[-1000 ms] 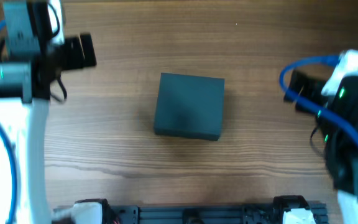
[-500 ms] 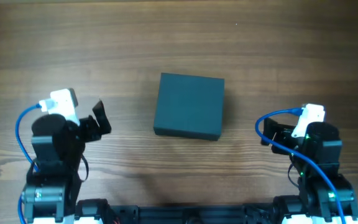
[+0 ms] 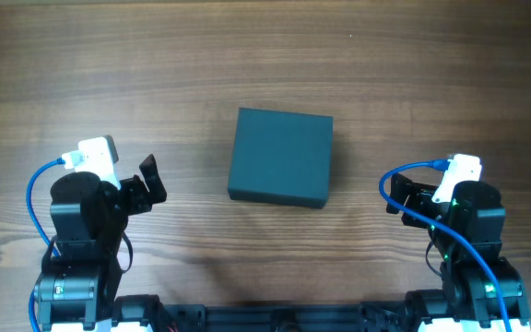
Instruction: Pack container
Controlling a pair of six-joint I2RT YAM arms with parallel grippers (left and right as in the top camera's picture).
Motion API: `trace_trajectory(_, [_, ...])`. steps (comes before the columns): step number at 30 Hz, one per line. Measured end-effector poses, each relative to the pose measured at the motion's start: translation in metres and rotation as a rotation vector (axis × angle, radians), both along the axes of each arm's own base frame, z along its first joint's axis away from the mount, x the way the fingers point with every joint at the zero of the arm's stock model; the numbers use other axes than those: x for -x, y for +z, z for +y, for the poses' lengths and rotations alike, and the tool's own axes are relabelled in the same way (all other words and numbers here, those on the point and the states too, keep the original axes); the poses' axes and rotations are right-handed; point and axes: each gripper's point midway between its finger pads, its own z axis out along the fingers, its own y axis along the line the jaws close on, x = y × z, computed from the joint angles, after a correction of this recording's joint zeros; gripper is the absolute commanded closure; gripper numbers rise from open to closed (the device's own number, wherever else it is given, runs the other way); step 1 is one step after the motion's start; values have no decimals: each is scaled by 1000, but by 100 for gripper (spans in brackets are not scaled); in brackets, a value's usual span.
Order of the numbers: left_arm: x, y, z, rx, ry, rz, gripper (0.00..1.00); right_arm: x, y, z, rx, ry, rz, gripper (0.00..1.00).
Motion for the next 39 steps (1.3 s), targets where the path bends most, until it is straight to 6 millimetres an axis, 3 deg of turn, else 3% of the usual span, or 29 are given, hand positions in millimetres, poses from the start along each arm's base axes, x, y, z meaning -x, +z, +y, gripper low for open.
trace_trajectory(9, [0,0,0,0,0,0,0,3,-3,11,-73,26,21,0])
trace_trajectory(14, [0,0,0,0,0,0,0,14,-15,8,-79,-10,83,0])
trace_trajectory(20, [0,0,0,1,0,0,0,11,-12,4,-60,-19,65,0])
trace_trajectory(24, [0,0,0,0,0,0,0,4,13,5,10,45,-60,0])
trace_trajectory(26, [0,0,0,0,0,0,0,7,42,4,70,87,-210,0])
trace_trajectory(28, [0,0,0,1,0,1,0,13,57,4,104,105,-297,0])
trace_trajectory(34, [0,0,0,0,0,0,0,32,52,4,155,123,-453,0])
trace_trajectory(39, [0,0,0,1,1,0,0,15,53,8,152,135,-587,0])
